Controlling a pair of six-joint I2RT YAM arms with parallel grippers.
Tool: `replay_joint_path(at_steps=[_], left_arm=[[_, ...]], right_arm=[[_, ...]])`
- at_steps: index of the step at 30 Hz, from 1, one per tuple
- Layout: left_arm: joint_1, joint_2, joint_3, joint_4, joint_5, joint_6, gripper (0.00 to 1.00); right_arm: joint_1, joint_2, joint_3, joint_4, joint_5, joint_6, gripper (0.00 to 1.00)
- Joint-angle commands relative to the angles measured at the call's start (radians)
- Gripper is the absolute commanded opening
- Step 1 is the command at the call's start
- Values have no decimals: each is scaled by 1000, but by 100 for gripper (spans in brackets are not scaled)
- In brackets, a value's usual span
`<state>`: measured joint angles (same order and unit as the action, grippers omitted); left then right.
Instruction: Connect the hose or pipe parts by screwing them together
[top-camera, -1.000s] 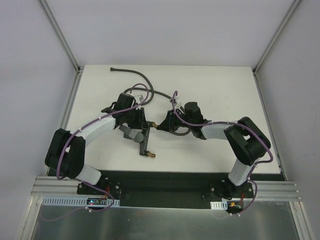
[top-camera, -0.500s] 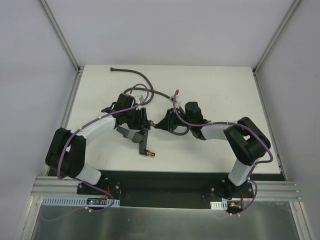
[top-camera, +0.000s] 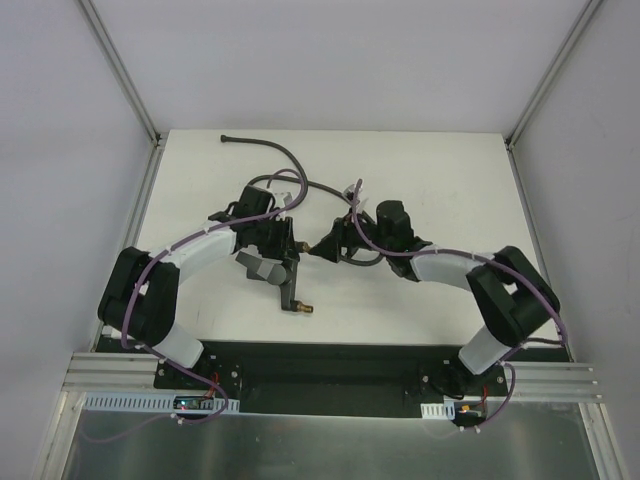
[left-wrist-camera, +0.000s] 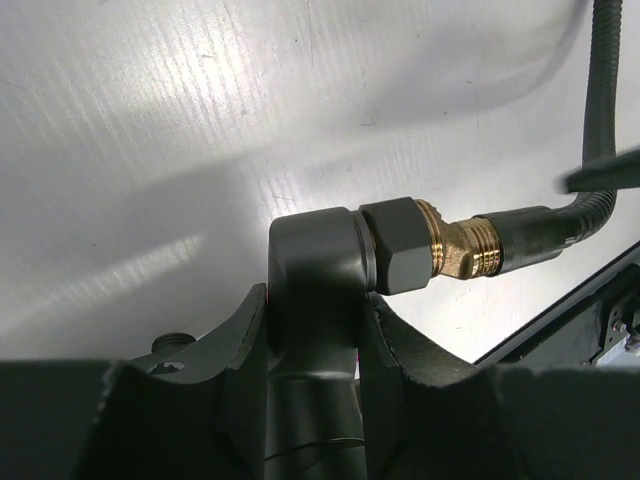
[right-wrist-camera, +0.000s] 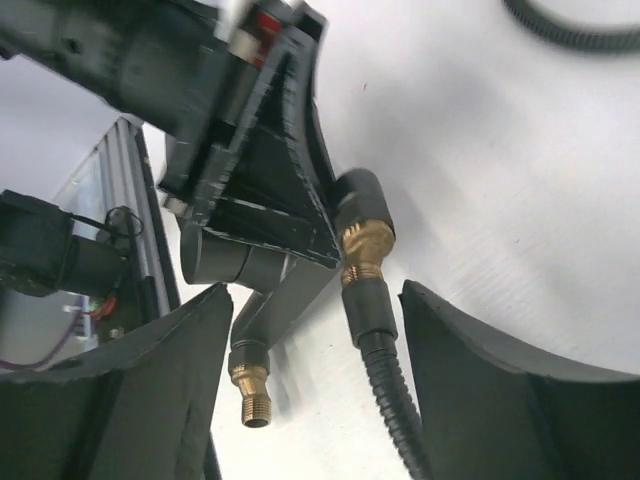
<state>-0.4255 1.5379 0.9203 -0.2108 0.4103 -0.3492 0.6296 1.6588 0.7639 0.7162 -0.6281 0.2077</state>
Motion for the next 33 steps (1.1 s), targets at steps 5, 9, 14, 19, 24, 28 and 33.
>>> replay_joint_path(at_steps=[5, 9, 14, 19, 24, 28, 33], left_arm=[[1, 59, 83, -150, 24, -4, 0], [1, 65, 107, -188, 36, 7, 0], [1, 74, 130, -225, 62, 16, 0], [1, 82, 144, -259, 93, 27, 0], [1, 88, 147, -272, 110, 27, 0], [1, 94, 147, -276, 131, 26, 0], [1, 80, 150, -276, 163, 24, 0]], right_arm=[[105, -307, 31, -435, 288, -857, 80], [307, -301, -24, -456, 588, -1341, 80], [427, -226, -49, -317, 810, -1587, 77], [472, -88, -6, -293, 958, -1711, 71], [493, -16, 40, -285, 981, -1734, 67], [504, 44, 74, -264, 1013, -1740, 58], [510, 93, 95, -264, 1004, -1731, 39]])
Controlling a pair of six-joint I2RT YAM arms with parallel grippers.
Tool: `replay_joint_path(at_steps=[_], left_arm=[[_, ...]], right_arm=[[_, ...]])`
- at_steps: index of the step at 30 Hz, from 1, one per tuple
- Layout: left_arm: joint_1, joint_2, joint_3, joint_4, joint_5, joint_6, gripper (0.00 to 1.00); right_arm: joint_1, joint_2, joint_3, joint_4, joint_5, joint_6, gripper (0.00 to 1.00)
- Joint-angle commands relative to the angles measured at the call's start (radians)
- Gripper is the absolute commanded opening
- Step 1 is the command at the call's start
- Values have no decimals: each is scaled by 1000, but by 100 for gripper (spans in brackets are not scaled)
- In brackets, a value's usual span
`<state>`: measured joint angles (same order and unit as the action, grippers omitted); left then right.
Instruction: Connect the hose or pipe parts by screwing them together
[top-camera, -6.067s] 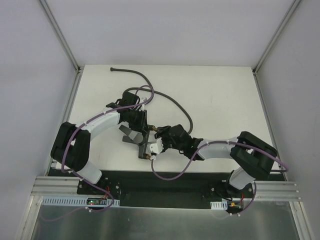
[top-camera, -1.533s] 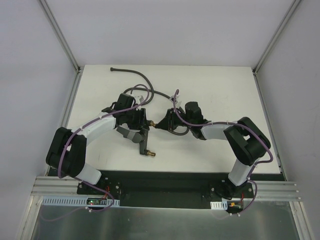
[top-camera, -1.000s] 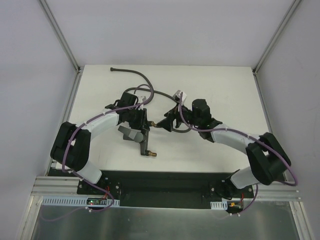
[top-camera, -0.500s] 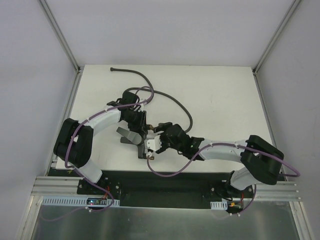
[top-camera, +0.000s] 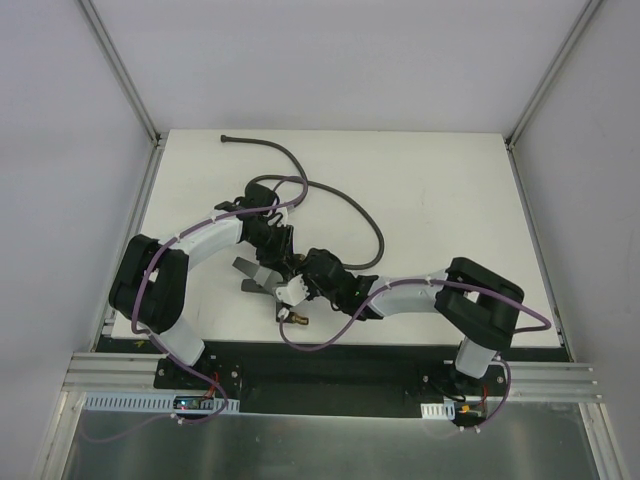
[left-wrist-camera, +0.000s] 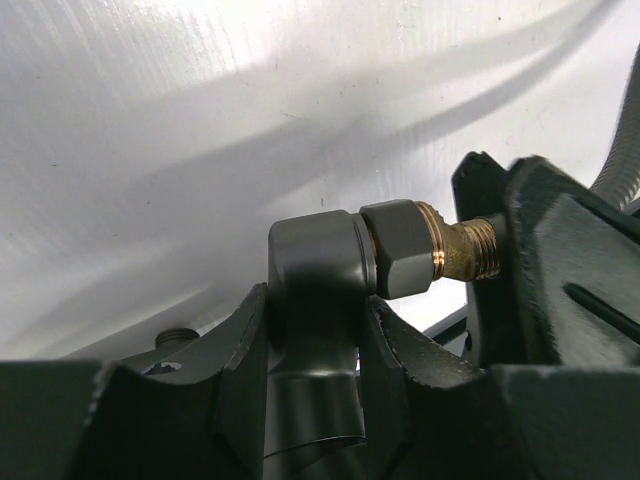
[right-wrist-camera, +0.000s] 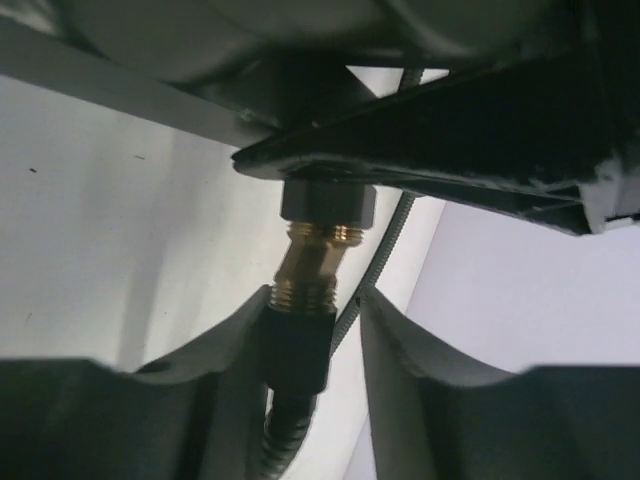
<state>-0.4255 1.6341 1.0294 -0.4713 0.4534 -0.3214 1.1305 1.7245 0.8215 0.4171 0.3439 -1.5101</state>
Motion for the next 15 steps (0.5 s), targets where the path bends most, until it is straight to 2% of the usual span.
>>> replay_joint_path(at_steps=[1, 2, 3, 6, 11, 15], left_arm=[[1, -19, 41, -15, 122, -2, 0], [1, -23, 41, -15, 122, -1, 0], [1, -29, 41, -15, 122, 1, 0], [-1, -55, 38, 8, 119, 12, 0], [1, -126, 12, 86, 97, -11, 0], [-2, -169, -9, 134, 71, -25, 0]], right_arm=[[11, 27, 36, 35, 23, -3, 33], [9, 26, 34, 37, 14, 7, 26], [9, 17, 33, 29, -11, 22, 14], [8, -23, 34, -11, -95, 118, 1], [-55, -89, 71, -107, -313, 432, 1], [-142, -131, 91, -127, -584, 648, 1]])
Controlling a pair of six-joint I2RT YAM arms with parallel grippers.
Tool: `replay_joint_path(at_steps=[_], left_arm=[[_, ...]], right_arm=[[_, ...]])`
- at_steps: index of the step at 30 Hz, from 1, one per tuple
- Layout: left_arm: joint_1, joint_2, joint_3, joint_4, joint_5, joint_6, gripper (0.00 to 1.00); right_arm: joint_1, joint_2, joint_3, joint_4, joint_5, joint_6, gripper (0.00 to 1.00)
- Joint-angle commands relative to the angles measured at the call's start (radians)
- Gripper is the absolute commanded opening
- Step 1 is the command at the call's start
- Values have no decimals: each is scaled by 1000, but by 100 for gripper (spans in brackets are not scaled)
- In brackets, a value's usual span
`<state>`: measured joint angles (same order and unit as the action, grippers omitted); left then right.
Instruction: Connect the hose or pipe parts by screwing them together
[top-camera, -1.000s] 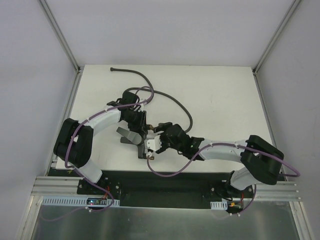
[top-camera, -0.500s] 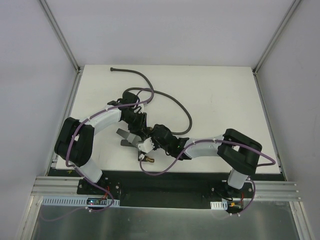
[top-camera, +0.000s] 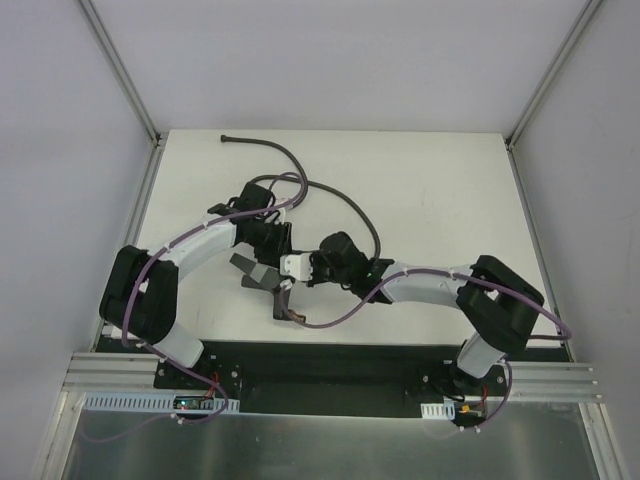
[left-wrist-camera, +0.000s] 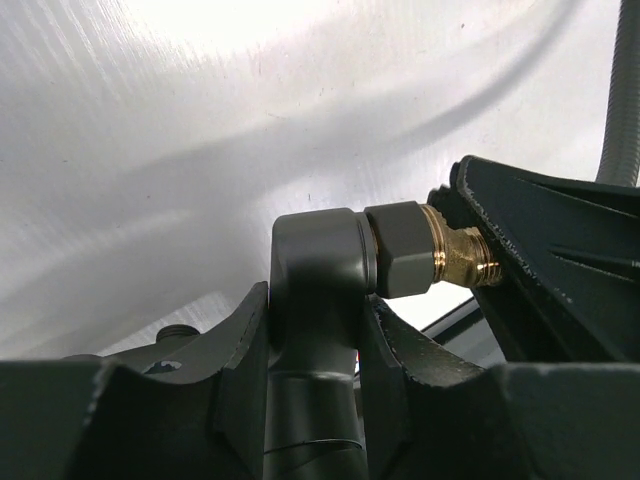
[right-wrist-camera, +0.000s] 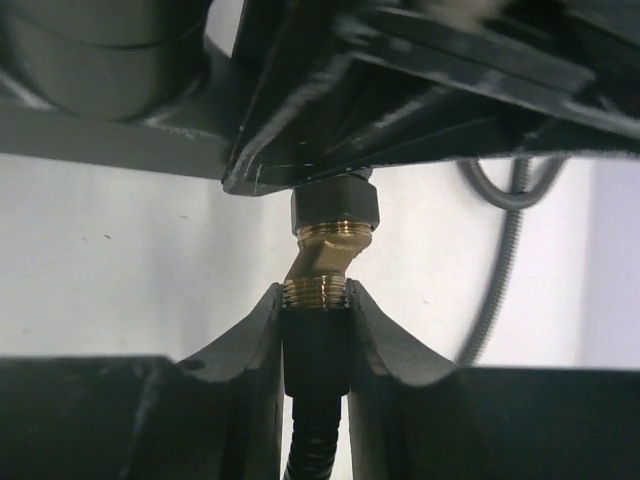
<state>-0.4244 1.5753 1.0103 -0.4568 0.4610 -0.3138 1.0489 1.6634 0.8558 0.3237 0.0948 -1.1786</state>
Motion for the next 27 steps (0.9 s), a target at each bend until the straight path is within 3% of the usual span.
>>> replay_joint_path(at_steps=[1, 8, 13, 17, 22, 27], left_arm=[[-4, -115, 4, 138, 54, -31, 0], [-5, -170, -68, 236, 53, -22, 0], [-11, -219, -107, 308, 13, -27, 0], [-10, -267, -139, 360, -36, -34, 0], [-11, -288, -154, 366, -88, -36, 0], [-10, -247, -122, 304, -102, -30, 0]], right_arm=[[-76, -74, 58, -35, -374, 350, 1], [-188, -73, 89, -29, -661, 609, 1], [-268, -8, 137, 29, -834, 932, 1], [-302, 44, 111, 243, -937, 1167, 1], [-340, 88, 91, 426, -955, 1439, 1], [-348, 27, 2, 414, -867, 1332, 31]])
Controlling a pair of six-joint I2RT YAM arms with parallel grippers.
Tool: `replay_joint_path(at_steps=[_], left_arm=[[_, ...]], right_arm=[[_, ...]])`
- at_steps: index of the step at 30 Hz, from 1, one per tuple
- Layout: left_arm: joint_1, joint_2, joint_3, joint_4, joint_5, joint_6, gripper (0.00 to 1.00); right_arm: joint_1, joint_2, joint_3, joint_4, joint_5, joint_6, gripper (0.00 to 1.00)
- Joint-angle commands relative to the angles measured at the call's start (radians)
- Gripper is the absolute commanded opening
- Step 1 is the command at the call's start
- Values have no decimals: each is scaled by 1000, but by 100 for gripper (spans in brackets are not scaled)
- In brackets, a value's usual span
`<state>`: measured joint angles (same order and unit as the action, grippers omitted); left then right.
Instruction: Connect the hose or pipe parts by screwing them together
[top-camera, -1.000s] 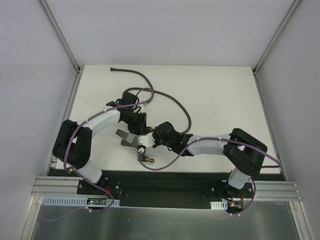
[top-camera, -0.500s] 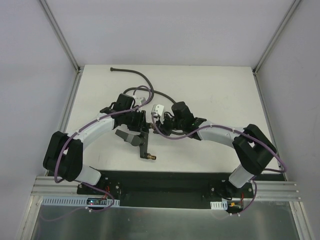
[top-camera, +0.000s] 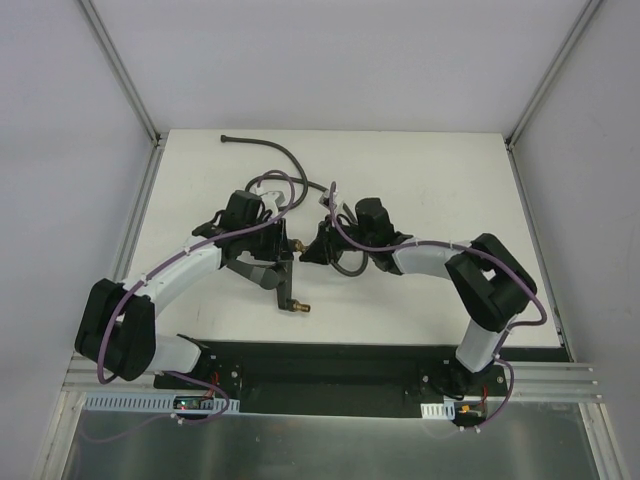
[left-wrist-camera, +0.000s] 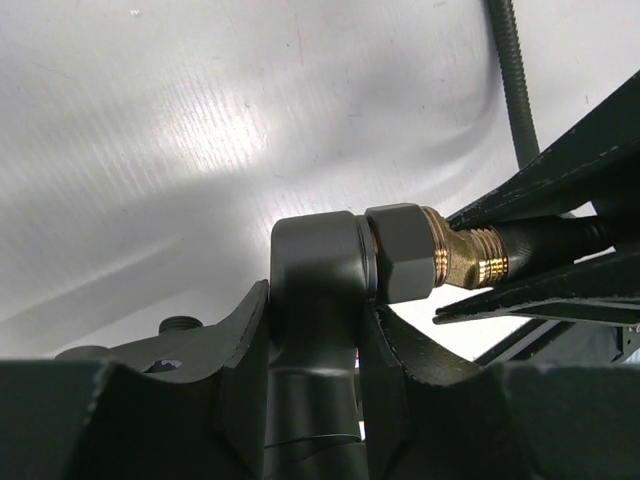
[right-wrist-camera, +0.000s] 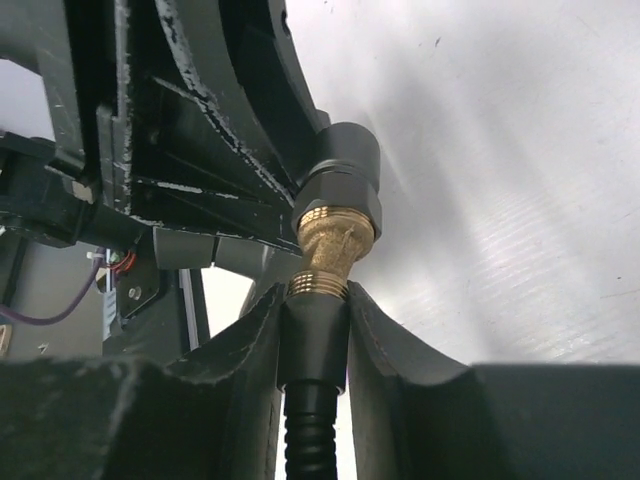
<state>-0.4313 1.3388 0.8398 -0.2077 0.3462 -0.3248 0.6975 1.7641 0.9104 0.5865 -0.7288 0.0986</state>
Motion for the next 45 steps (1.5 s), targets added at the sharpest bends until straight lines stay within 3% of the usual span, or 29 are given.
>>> replay_joint_path(at_steps=[1, 2, 4, 5, 7, 8, 12, 13, 17, 20, 27, 34, 37, 40, 45], left_arm=[[-3, -6, 53, 38, 13, -17, 0], [-1, -4, 54, 30, 14, -16, 0], [-3, -7, 56, 13, 25, -13, 0], [-3, -9, 59, 1, 33, -13, 0], [-3, -4, 79, -24, 46, 0, 0], [-1, 5, 88, -62, 51, 1, 0], [6, 48, 136, -148, 71, 9, 0], [11, 59, 151, -159, 77, 9, 0], [17, 102, 170, -191, 103, 10, 0], [17, 123, 182, -200, 142, 10, 0], [17, 146, 194, -220, 188, 12, 0], [16, 152, 197, -231, 217, 13, 0], [17, 151, 199, -229, 240, 10, 0], [17, 148, 199, -231, 249, 3, 0], [17, 135, 196, -229, 243, 3, 0]], right_arm=[[4, -93, -67, 127, -25, 24, 39], [2, -144, -82, 109, 35, -6, 58], [4, -198, -117, 41, 92, -138, 67], [5, -248, -125, 15, 153, -187, 85], [10, -293, -146, -48, 202, -340, 91], [10, -334, -154, -66, 235, -402, 100], [114, -428, -205, -135, 362, -785, 96], [147, -442, -234, -146, 402, -974, 96], [342, -439, -269, -125, 681, -1369, 97], [394, -398, -265, -113, 783, -1508, 99], [435, -276, -248, -31, 945, -1677, 70], [435, -203, -222, -22, 950, -1691, 59], [436, -178, -206, -22, 948, -1685, 47], [433, -160, -196, -25, 945, -1651, 23], [424, -167, -162, -82, 910, -1507, 4]])
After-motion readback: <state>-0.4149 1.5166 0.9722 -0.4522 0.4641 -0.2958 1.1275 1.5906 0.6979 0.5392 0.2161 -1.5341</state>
